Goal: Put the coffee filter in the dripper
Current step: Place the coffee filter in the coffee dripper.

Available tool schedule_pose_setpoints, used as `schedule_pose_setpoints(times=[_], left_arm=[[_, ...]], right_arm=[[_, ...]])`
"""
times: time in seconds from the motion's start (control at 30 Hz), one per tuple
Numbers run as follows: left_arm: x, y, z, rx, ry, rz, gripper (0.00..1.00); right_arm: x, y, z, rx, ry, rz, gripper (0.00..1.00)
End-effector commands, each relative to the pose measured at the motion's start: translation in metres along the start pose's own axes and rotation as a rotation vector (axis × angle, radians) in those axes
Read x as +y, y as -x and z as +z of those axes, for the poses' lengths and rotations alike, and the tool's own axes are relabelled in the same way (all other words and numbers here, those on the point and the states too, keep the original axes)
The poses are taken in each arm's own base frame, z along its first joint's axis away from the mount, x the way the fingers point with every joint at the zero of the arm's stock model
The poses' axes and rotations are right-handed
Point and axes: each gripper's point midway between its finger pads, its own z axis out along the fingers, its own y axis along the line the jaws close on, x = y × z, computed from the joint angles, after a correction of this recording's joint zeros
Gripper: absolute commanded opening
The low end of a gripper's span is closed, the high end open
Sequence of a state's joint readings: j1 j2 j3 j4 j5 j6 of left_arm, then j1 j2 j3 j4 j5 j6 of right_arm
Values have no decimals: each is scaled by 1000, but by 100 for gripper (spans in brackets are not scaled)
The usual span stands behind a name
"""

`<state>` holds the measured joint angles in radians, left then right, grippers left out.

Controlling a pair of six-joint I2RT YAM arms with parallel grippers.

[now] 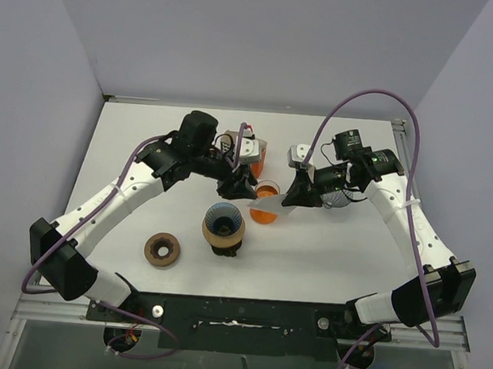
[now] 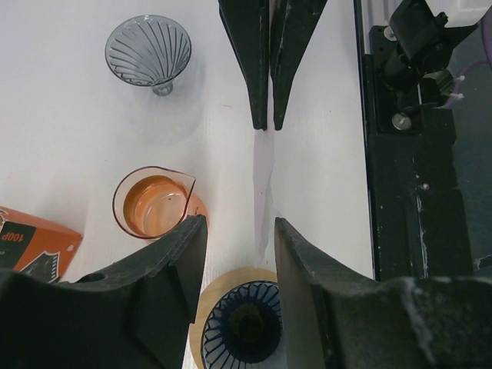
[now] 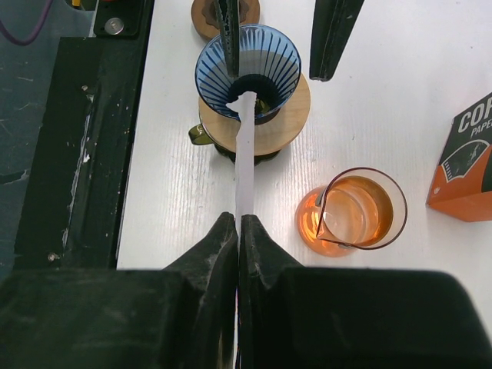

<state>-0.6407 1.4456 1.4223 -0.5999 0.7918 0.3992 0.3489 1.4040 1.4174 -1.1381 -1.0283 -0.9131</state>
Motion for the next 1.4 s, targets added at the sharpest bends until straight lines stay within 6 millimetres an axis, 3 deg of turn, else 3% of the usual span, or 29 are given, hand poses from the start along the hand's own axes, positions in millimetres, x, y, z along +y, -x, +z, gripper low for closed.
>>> schedule_pose_setpoints(times=[0.0, 0.3, 1.37], left_arm=[[-8, 22, 0, -74, -45, 23, 39], [3, 17, 6, -62, -18, 5, 39], [3, 6, 13, -48, -35, -28, 39]], right_arm=[[-1, 14, -1, -28, 5, -51, 1], [-1, 16, -2, -30, 5, -52, 1], [0, 18, -2, -38, 7, -53, 1]])
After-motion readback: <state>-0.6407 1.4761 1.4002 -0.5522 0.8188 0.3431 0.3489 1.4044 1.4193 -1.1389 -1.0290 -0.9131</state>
